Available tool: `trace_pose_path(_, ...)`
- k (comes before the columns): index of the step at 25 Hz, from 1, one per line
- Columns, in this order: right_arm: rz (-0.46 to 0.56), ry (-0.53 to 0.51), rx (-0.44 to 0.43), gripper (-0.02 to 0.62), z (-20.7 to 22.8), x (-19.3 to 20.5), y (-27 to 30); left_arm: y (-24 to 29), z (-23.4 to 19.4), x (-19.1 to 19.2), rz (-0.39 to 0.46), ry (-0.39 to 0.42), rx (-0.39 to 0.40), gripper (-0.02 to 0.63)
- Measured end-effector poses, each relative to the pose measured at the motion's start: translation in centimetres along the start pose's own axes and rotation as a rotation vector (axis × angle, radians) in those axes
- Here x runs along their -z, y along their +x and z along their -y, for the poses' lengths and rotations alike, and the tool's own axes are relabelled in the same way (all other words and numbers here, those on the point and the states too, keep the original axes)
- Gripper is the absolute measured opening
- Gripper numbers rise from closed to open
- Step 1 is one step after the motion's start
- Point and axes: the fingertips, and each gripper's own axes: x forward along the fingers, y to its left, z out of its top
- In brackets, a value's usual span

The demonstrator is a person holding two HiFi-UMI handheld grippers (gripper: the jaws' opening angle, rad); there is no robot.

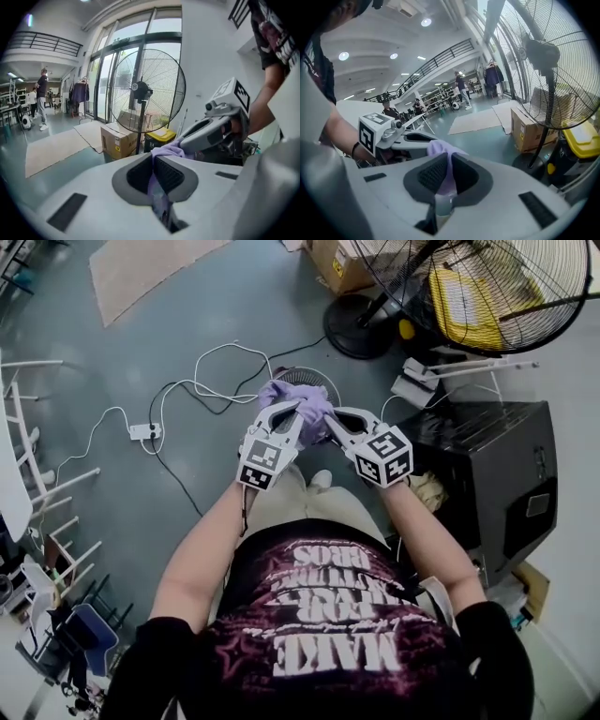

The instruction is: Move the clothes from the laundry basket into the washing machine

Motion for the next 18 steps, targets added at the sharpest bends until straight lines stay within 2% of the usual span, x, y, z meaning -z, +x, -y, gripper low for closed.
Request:
trace_pose_path(5, 0.008, 0.022, -0.01, 0.046, 0.0, -1.0, -0.3, -0.1, 0.2, -2.4, 0.023, 0.005, 0.027, 0.009)
trace_pose_path(10, 0.031, 0.035, -0.036, 0.138, -0.4, -1.4, -2.2, -1.8, -0.9, -5.2, 0.078, -0.02, 0.009, 0.009)
trace_pose_path(11, 0.029, 0.036, -0.036, 0.158, -0.4, -1.2, -2.7, -2.2, -1.1, -6.0, 0.094, -0.022, 0.008, 0.009)
trace_pose_path(18, -0.009, 0.064, -0.017, 0.183, 0.0, 2.9, -5.3, -5.7, -0.2, -13.3, 0.243, -0.007, 0.013, 0.009)
